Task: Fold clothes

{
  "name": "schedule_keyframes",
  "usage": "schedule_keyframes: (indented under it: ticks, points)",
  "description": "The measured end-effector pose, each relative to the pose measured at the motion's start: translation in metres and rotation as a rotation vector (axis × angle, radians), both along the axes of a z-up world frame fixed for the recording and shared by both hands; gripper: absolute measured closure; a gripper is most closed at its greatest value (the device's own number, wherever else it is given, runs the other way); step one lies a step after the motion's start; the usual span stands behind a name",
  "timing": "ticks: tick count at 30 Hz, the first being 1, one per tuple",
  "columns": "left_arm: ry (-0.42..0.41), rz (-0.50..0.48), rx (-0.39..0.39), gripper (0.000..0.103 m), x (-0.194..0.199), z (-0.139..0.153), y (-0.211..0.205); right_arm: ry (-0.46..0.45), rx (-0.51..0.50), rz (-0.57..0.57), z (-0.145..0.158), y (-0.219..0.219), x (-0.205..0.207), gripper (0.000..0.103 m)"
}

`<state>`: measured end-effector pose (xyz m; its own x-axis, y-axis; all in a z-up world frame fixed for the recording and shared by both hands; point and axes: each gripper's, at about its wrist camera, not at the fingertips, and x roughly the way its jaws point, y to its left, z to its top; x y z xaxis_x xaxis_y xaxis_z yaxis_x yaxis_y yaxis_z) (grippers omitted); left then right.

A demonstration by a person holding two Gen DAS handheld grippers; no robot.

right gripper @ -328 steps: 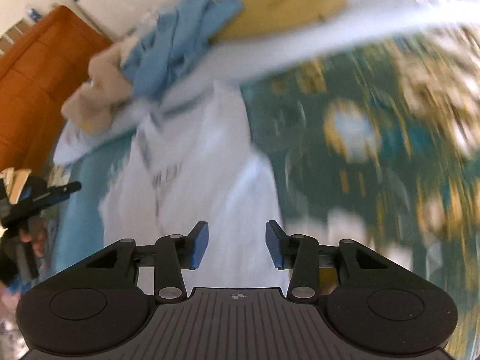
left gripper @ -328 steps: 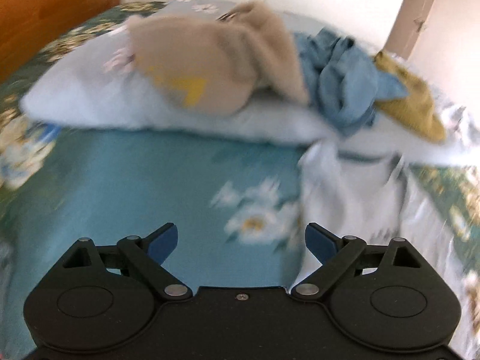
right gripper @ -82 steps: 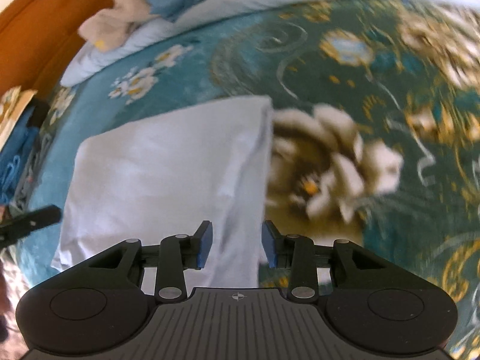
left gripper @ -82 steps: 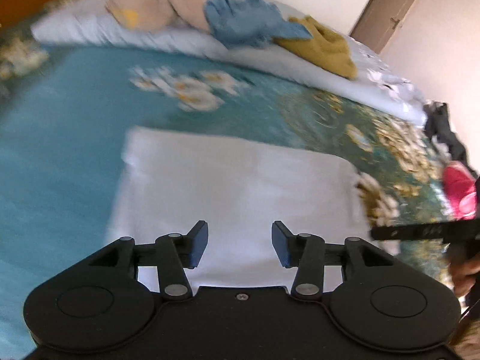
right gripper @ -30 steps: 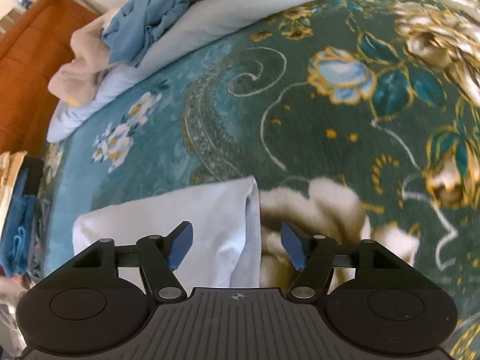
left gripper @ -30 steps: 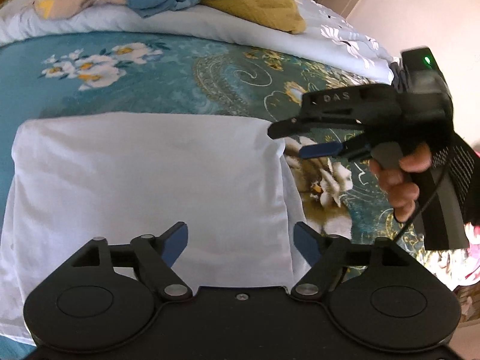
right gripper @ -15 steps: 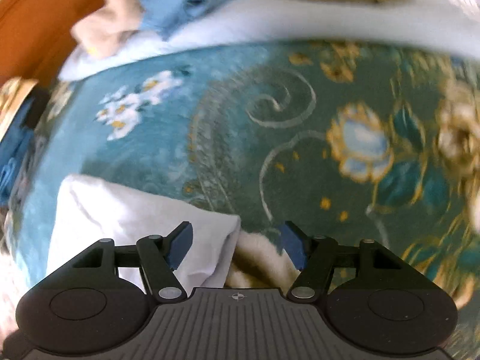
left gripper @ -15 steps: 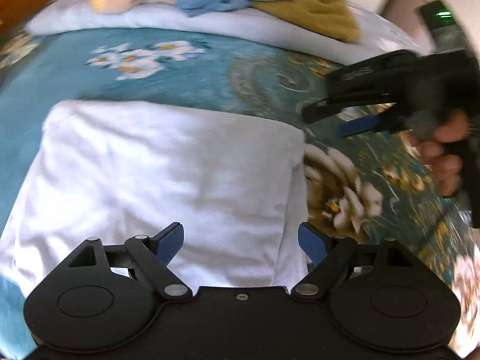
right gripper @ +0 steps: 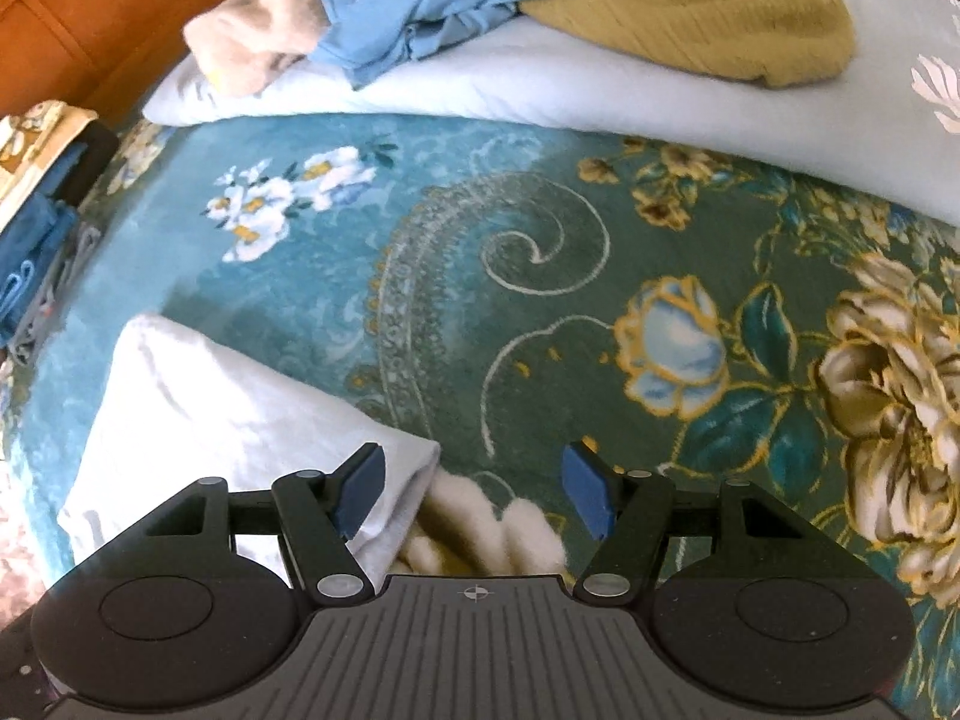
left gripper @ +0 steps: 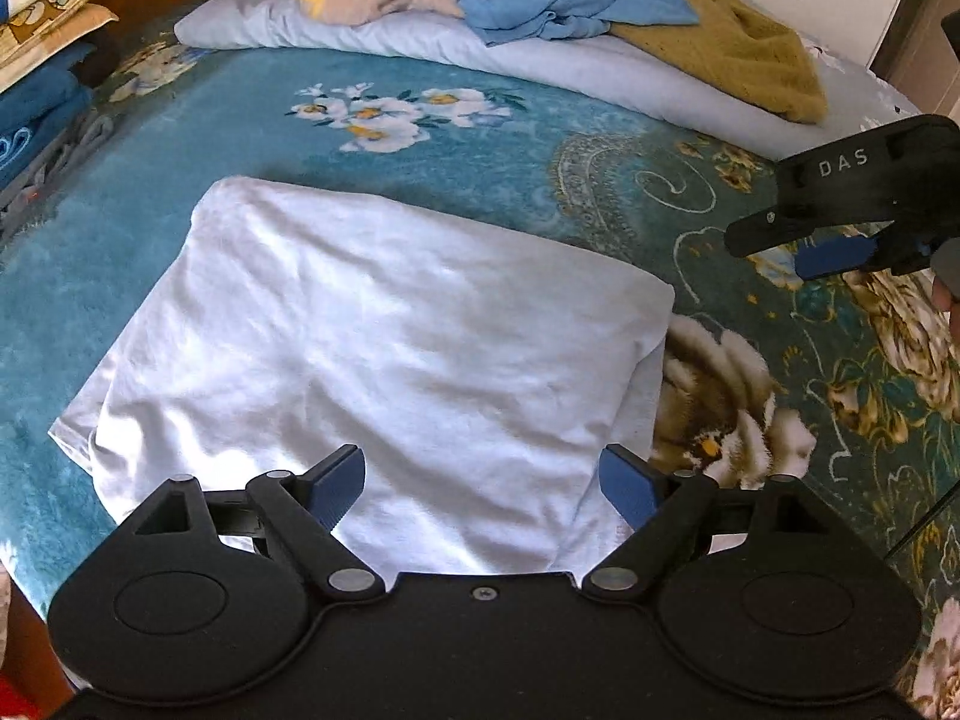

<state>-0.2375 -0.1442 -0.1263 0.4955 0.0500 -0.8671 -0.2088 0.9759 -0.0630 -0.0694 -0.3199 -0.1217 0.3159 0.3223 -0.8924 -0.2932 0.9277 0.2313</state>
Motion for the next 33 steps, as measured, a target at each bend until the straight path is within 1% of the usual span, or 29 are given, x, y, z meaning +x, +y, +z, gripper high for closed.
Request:
schedule_keyframes:
  ticks: [3,7,13,20,25,31,33]
  points:
    - [0.007,-0.01,-0.007,0.016,0.001,-0.003,-0.007,0.0,-0.01,0.005,-0.004,-0.002,-0.001,0.04]
    - [0.015,-0.027,-0.011,0.016,0.002,-0.005,-0.016,-0.008,-0.034,0.016,-0.005,-0.003,-0.003,0.04]
    - [0.024,-0.042,-0.017,0.016,0.0,-0.006,-0.024,0.007,-0.049,0.022,-0.007,-0.006,-0.007,0.039]
    - [0.036,-0.051,-0.022,0.016,-0.001,-0.01,-0.022,0.02,-0.056,0.017,-0.011,-0.006,-0.006,0.039]
    - [0.043,-0.035,-0.025,0.016,0.003,-0.009,-0.014,0.037,-0.057,0.015,-0.014,-0.003,-0.003,0.038]
    - [0.118,-0.014,0.073,0.016,0.019,-0.003,-0.007,0.061,-0.068,0.005,-0.02,-0.002,-0.001,0.038]
    - [0.146,-0.003,0.09,0.016,0.023,-0.003,-0.005,0.076,-0.068,0.0,-0.023,-0.002,0.0,0.038]
